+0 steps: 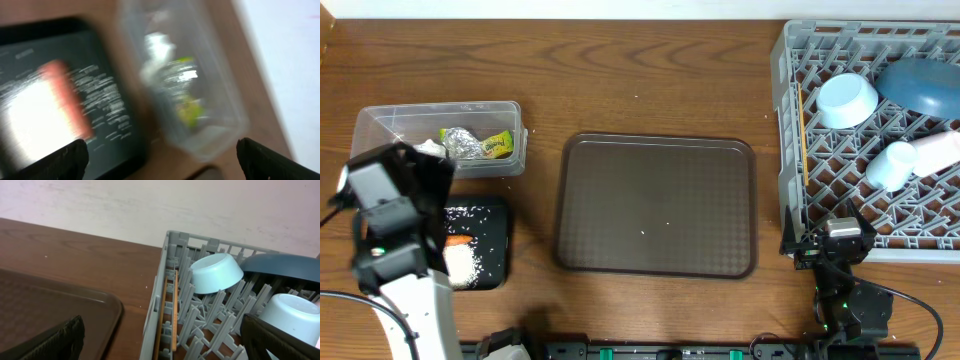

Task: Sort waste into correct bins and load items into the dishwasher rack

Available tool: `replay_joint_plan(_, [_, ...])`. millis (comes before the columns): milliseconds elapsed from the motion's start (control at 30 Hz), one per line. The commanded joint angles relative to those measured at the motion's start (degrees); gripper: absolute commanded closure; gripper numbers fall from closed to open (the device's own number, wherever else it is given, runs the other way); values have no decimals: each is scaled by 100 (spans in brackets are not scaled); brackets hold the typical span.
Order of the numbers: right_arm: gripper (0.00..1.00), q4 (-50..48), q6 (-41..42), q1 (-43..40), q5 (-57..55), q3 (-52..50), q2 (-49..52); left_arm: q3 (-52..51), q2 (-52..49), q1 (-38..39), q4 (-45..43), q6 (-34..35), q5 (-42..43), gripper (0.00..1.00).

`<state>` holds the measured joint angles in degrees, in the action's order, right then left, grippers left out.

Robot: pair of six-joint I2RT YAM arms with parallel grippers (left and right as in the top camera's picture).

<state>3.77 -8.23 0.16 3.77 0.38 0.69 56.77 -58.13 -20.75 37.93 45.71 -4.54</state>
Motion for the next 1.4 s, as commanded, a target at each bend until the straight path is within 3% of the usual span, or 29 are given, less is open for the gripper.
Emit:
replay_joint_plan(0, [1,31,-85,-52,-76,-7,-42,-509,304,649,-809,-717,-234,2])
replay_joint_plan(200, [1,31,-85,-52,-76,-7,-42,-1652,1091,1652,-2426,-2155,-236,2])
replay_joint_plan(433, [1,28,-85,-52,-76,-7,-42,-2579,2118,1961,-2695,-2927,-229,2])
replay_joint_plan(933, [1,31,-85,-52,-76,-7,-42,-4555,4341,2188,-3604,-3569,111,2])
replay_joint_plan(1167, [1,31,-85,-52,-76,-7,-42,-5394,4870,2363,-4690,-3626,114,2])
replay_joint_plan(1367, [1,31,-85,-52,-76,-7,-42,-5654,5217,2369,-4782,-3626,118,2])
